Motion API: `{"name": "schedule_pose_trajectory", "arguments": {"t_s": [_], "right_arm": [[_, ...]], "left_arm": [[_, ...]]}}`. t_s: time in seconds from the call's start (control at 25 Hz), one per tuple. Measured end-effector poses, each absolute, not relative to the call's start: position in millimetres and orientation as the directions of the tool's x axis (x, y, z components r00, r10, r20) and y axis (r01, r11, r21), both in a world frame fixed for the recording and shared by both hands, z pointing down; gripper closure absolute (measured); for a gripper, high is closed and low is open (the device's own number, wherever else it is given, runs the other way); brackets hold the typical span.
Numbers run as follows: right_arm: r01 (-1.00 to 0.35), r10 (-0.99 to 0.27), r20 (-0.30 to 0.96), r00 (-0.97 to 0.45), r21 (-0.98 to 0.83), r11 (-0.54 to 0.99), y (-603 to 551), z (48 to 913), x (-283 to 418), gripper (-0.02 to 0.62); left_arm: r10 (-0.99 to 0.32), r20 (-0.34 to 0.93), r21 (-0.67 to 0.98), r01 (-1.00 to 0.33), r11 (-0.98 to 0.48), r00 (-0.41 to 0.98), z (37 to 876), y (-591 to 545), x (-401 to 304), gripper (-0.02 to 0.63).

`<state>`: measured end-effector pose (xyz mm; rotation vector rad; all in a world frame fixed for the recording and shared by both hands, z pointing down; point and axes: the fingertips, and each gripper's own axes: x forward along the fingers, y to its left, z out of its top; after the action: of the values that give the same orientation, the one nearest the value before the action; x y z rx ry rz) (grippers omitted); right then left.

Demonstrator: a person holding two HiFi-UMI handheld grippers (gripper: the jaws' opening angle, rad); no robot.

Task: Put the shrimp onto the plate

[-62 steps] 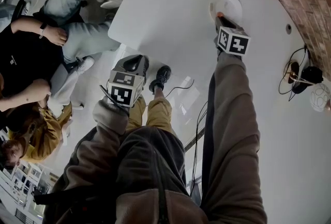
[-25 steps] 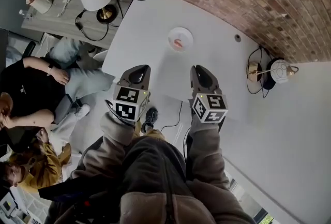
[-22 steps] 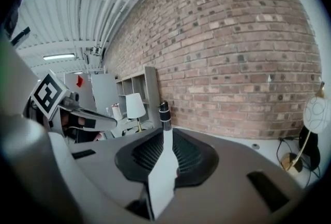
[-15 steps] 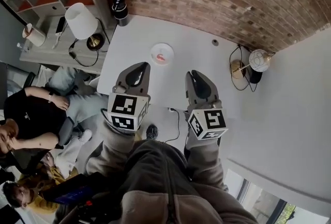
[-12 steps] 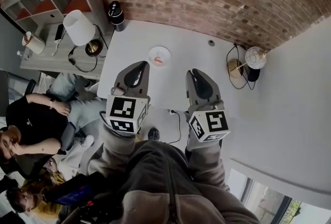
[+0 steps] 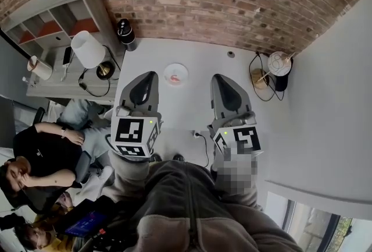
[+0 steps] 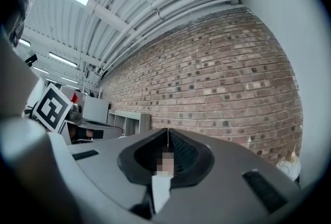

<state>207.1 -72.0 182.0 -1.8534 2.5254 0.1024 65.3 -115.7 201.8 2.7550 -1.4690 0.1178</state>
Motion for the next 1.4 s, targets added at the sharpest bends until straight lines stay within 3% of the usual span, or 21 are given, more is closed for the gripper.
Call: {"name": "schedule_pose_trajectory", "arguments": {"t_s": [0.68,1.4], "right_arm": [[-0.957,-0.950,-0.114,-0.291,0.057,0.286,-54.7,150.6,201.7,0.592],[-0.959,-0.955,-0.095,-0.281,0.068,0.275,-55.4,158.7,195.2,0.595]], "left_arm": [[-0.815,-0.011,-0.045,-0.814,-0.579,0.580,172.7,-101.2,72.3,0.601],[-0.817,0.013,-0.051,-0.815,-0.577,0.577,181.9,-103.3,69.5,0.601]]}}
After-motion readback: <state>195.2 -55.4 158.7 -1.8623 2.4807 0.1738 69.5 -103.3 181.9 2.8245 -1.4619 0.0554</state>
